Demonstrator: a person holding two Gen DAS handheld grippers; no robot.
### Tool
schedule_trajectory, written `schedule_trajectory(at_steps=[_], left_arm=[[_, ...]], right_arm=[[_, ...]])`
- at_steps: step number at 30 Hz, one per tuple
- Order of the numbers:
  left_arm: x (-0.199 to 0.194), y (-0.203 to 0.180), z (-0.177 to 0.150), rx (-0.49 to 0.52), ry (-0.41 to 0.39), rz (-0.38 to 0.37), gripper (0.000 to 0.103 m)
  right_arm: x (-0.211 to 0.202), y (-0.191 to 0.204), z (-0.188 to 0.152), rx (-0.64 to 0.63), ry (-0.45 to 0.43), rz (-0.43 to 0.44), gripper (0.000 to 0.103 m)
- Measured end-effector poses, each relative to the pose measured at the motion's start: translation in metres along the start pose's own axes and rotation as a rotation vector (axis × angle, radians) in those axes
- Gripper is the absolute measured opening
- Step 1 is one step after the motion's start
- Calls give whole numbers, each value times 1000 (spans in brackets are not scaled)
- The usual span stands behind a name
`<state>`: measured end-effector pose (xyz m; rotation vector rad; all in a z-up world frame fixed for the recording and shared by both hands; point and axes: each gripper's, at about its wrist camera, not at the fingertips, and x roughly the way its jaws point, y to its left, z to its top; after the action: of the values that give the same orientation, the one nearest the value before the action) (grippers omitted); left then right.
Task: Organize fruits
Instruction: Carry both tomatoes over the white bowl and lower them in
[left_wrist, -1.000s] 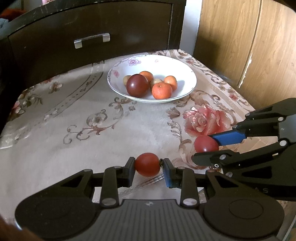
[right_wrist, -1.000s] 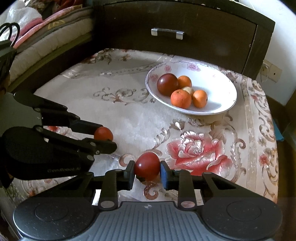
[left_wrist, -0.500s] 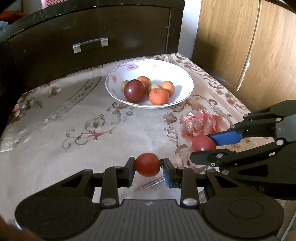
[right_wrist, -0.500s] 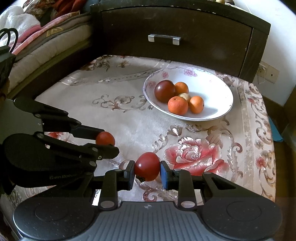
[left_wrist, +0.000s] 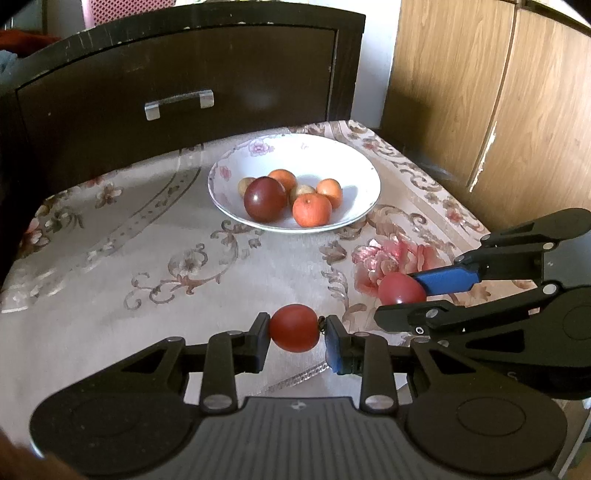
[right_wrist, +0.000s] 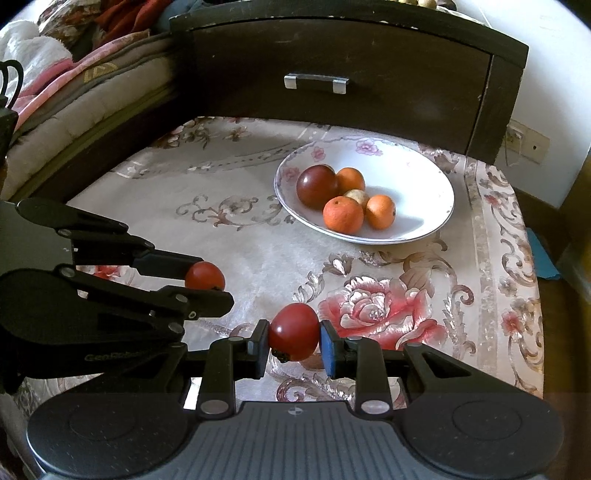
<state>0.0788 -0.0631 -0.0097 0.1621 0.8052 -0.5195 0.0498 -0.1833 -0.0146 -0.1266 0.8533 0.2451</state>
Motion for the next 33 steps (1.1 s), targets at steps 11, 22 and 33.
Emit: schedule_trajectory(at_steps=[11,22,33], left_arm=[[-4,2,30,-7,-75,20,39],[25,5,79,10,-115,51,38],[74,17,109,3,-97,73,38]], right_arm=[[-9,-8,14,6,-53,-17,22],[-6,-33,52,15,-137,-48,23],[35,-73,82,56,-128,-46,24]])
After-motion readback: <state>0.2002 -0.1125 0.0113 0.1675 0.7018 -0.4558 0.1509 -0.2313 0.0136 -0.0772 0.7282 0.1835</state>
